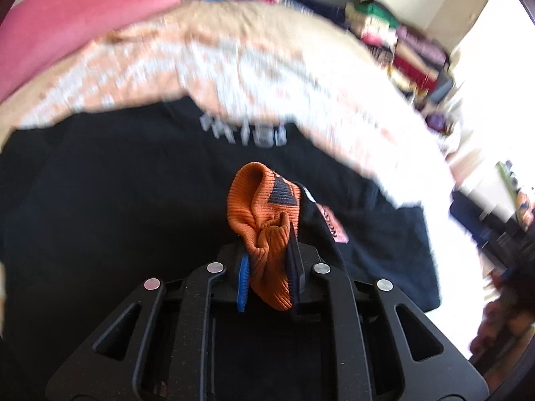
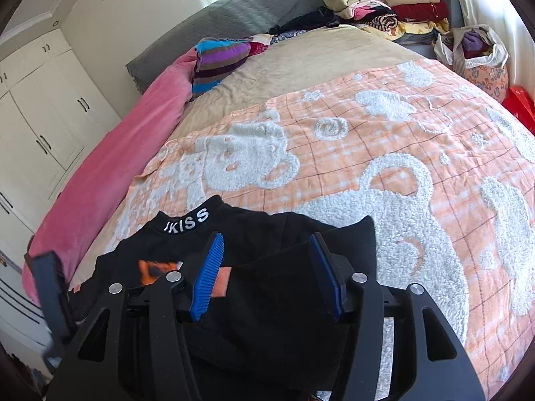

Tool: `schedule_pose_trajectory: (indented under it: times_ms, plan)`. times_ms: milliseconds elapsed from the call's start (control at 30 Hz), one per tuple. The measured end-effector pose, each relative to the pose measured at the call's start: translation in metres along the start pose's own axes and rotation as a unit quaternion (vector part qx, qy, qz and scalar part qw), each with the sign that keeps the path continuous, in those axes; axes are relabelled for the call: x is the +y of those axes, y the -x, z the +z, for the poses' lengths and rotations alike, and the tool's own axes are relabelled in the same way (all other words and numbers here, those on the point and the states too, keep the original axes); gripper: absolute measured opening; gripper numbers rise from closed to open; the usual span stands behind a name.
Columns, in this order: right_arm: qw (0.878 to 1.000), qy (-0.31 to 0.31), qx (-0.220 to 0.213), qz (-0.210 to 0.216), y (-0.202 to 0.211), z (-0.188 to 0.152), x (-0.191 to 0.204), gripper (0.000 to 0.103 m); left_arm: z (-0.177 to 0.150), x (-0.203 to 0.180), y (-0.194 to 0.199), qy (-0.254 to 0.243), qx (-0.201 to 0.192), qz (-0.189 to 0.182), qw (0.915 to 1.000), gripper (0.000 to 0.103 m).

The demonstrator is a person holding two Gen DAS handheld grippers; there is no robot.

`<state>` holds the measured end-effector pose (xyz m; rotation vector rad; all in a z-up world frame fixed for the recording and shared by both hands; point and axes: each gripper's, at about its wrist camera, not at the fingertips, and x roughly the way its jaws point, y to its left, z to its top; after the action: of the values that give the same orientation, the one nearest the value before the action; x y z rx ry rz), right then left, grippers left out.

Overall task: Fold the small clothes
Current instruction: 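Lift the sleeve with the right tool, fold it across the shirt body, release, then move the left tool to the other orange cuff and grasp it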

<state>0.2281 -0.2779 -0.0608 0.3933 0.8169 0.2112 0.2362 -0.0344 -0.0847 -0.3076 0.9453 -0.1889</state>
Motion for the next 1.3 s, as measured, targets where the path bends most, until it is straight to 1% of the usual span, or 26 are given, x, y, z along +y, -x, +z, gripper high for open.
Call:
schedule_pose_trajectory:
  times_ms: [67,100,167,233,267,367,433,567,600,667,700,733,767,867,1000,1033,1100,1167,1200,1233,1300]
  plan:
    - [1.000,-0.002,-0.003,0.000,0.002,0.001,0.000,0.053,0.011,0.010,0.020,0.000,-0.034,0.007,0.9994,0.009]
    - [1.000,-0.001,-0.003,0.002,0.002,0.001,0.000,0.053,0.018,0.021,0.033,0.006,-0.054,0.019,0.9983,0.009]
    - [1.000,0.008,0.001,0.001,-0.002,-0.001,0.004,0.053,0.023,0.035,0.046,0.016,-0.069,0.026,0.9972,0.009]
    - [1.000,0.023,0.011,-0.002,-0.009,-0.006,0.011,0.053,0.023,0.052,0.054,0.015,-0.078,0.050,0.9956,0.009]
    - [0.999,0.031,0.015,-0.003,-0.012,-0.008,0.016,0.053,0.021,0.064,0.054,0.019,-0.078,0.064,0.9947,0.009]
    - [0.998,0.060,0.032,-0.006,-0.025,-0.017,0.029,0.053,0.013,0.086,0.050,0.046,-0.060,0.070,0.9947,0.009]
    - [0.996,0.080,0.042,-0.007,-0.033,-0.024,0.039,0.053,0.009,0.102,0.039,0.054,-0.040,0.081,0.9945,0.009]
    - [0.991,0.118,0.063,-0.007,-0.052,-0.037,0.054,0.053,-0.002,0.117,0.029,0.064,-0.020,0.086,0.9941,0.011]
    - [0.989,0.126,0.071,-0.009,-0.057,-0.041,0.056,0.053,-0.003,0.119,0.027,0.063,-0.014,0.090,0.9938,0.012]
    - [0.985,0.143,0.096,-0.028,-0.073,-0.050,0.057,0.053,-0.004,0.126,0.025,0.060,-0.007,0.099,0.9933,0.016]
    - [0.982,0.149,0.106,-0.039,-0.079,-0.055,0.056,0.052,-0.006,0.131,0.025,0.061,-0.003,0.106,0.9925,0.020]
    - [0.980,0.152,0.116,-0.047,-0.085,-0.059,0.054,0.052,-0.007,0.136,0.026,0.064,0.002,0.108,0.9921,0.022]
    - [0.979,0.153,0.122,-0.049,-0.089,-0.062,0.053,0.052,-0.008,0.142,0.026,0.067,0.004,0.110,0.9917,0.022]
    - [0.978,0.162,0.120,-0.054,-0.090,-0.065,0.055,0.052,-0.009,0.156,0.039,0.074,-0.004,0.125,0.9894,0.022]
    - [0.980,0.155,0.120,-0.047,-0.087,-0.064,0.055,0.052,-0.007,0.165,0.055,0.073,-0.010,0.134,0.9883,0.022]
    - [0.981,0.151,0.117,-0.042,-0.084,-0.063,0.055,0.053,-0.007,0.168,0.059,0.076,-0.012,0.135,0.9878,0.022]
    - [0.983,0.143,0.111,-0.030,-0.078,-0.059,0.058,0.062,-0.007,0.176,0.070,0.084,-0.015,0.143,0.9860,0.022]
    - [0.984,0.141,0.103,-0.018,-0.072,-0.055,0.063,0.064,-0.006,0.183,0.075,0.092,-0.016,0.139,0.9859,0.022]
    - [0.985,0.140,0.101,-0.012,-0.068,-0.054,0.065,0.068,-0.007,0.186,0.080,0.096,-0.018,0.136,0.9858,0.023]
    - [0.985,0.141,0.095,-0.008,-0.064,-0.053,0.070,0.070,-0.007,0.188,0.084,0.097,-0.017,0.138,0.9856,0.025]
    - [0.986,0.145,0.084,0.006,-0.055,-0.051,0.080,0.081,-0.007,0.190,0.091,0.097,-0.018,0.141,0.9850,0.041]
